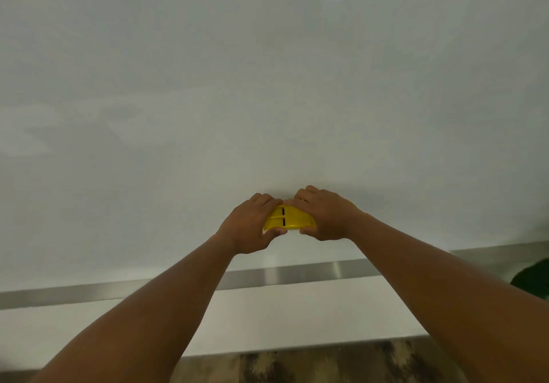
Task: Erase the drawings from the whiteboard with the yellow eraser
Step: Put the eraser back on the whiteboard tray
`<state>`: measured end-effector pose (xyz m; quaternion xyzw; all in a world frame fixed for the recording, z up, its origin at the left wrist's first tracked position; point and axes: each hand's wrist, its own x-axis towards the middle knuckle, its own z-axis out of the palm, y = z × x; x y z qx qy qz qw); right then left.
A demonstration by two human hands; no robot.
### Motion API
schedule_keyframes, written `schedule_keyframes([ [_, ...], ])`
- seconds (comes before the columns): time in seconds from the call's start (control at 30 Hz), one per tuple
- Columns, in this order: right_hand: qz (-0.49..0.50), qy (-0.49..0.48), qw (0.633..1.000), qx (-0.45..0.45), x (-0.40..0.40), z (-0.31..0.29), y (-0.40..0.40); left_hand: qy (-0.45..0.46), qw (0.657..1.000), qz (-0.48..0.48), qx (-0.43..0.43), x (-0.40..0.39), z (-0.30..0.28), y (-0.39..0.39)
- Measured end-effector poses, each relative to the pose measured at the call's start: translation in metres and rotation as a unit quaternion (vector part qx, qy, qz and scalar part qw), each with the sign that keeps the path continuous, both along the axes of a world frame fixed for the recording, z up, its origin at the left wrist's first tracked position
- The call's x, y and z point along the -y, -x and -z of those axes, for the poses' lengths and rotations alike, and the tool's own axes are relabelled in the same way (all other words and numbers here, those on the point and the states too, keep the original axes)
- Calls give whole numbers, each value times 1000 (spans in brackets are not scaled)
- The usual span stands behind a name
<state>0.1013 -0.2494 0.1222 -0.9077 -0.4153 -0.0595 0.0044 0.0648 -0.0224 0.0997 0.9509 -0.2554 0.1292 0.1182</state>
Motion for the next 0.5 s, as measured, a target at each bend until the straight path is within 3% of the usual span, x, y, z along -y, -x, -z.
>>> schedule_keyframes([
  [0.5,41,-25,998,-49,12,92,-8,-33,998,-24,-58,27,75,-9],
])
